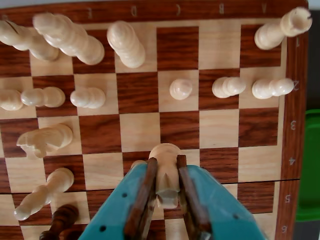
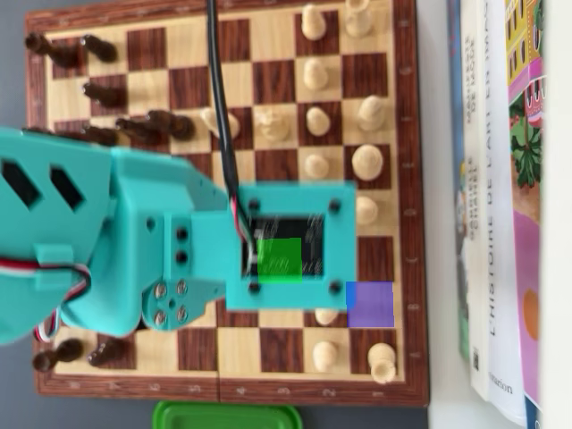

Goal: Play chess

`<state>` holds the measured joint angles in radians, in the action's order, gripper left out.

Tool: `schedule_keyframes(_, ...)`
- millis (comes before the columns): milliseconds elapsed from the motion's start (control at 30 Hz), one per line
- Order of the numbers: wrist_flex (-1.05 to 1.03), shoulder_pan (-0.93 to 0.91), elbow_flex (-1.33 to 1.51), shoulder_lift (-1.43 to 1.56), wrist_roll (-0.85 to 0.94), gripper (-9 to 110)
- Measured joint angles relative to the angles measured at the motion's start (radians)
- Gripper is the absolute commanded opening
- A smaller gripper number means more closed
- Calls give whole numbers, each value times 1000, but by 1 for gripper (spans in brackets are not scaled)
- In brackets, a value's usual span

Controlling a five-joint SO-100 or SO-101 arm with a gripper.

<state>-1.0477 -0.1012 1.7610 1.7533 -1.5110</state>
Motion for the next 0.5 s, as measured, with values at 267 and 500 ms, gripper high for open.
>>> schedule_keyframes(267,66,9,71,2,0,4)
schedule_keyframes(500,86,-18,84,-51,0,4)
